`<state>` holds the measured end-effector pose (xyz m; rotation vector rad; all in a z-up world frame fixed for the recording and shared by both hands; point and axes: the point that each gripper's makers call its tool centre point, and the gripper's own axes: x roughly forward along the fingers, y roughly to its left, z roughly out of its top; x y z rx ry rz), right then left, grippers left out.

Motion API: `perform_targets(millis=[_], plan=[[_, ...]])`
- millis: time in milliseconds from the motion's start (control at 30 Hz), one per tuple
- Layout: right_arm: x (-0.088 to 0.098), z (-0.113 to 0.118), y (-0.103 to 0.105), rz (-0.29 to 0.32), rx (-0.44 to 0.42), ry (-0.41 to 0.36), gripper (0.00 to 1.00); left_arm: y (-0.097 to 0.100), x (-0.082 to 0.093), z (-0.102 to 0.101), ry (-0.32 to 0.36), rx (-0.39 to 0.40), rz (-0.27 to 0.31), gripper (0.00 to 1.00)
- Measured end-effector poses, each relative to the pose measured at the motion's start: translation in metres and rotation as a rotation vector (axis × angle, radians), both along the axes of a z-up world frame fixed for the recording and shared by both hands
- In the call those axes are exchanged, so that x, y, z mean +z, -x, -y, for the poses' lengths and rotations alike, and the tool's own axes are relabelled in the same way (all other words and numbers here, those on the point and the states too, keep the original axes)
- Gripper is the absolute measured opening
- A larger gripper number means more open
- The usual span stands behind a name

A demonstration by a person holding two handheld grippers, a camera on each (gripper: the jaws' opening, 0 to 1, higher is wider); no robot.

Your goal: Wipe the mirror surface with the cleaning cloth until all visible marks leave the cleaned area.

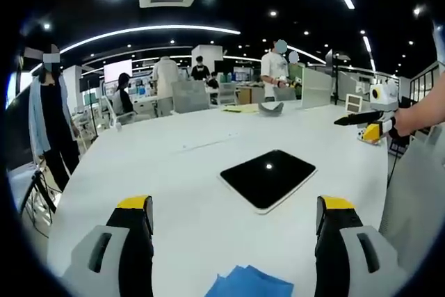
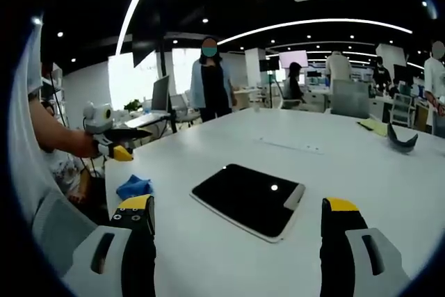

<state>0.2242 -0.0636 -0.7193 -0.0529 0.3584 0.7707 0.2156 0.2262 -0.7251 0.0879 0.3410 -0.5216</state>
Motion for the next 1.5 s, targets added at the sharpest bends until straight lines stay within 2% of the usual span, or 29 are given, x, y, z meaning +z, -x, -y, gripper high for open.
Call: perform_targets(millis=[167, 267, 733, 1500], plan=[[-0.001, 0.0, 0.001, -0.017, -0.004, -0.008, 1.0, 0.0, 0.002, -0.001, 0.007, 0.008, 0.003, 0.99], [0.002, 0.0, 0.001, 0.001, 0.003, -0.006, 0.99, 0.0, 0.002, -0.001, 0.005, 0.006, 0.003, 0.99], [-0.002, 0.002, 0.001, -0.013, 0.001, 0.003, 0.98, 0.0, 0.002, -0.004, 0.004, 0.011, 0.003, 0.98], [0.002, -0.004, -0.001, -0.005, -0.001, -0.017, 0.98, 0.001, 0.007, -0.013, 0.014, 0.036, 0.01, 0.98]])
